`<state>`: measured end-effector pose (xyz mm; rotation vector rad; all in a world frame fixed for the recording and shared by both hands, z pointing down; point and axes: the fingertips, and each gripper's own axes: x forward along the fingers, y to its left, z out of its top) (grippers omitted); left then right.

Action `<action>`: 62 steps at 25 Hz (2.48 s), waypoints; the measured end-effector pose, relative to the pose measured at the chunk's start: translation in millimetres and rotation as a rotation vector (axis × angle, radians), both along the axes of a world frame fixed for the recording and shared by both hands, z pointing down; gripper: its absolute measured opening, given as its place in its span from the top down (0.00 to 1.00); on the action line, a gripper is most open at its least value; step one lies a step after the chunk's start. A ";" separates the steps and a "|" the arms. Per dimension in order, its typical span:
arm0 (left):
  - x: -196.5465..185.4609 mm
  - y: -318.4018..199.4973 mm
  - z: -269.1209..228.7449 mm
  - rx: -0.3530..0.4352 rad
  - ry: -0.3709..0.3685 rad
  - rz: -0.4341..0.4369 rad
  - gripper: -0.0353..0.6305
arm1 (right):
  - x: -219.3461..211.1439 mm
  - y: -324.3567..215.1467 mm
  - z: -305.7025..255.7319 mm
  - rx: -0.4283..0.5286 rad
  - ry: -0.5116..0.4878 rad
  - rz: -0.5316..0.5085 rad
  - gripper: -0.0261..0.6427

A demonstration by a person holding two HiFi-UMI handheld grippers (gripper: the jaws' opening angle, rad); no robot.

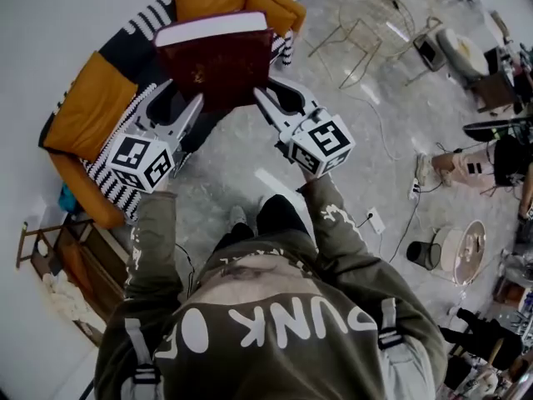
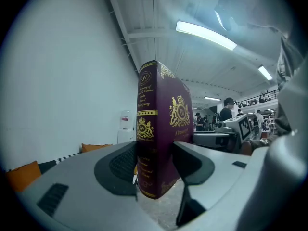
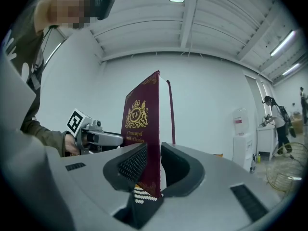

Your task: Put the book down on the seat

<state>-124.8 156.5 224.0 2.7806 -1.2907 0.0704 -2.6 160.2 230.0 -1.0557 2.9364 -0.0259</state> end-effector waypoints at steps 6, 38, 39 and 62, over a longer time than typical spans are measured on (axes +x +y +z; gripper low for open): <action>0.0 -81.1 24.7 -0.036 -0.009 -0.024 0.62 | 0.1 -83.9 23.1 -0.033 -0.013 -0.017 0.81; -22.4 -519.4 306.8 -0.392 0.062 -0.098 0.62 | -24.2 -529.4 302.4 -0.403 0.065 -0.068 0.81; -26.2 -532.2 327.9 -0.409 0.068 -0.103 0.62 | -28.0 -543.2 322.5 -0.417 0.072 -0.068 0.81; -68.9 -678.7 663.6 -0.710 0.127 -0.162 0.62 | -69.2 -693.7 660.6 -0.751 0.172 -0.070 0.81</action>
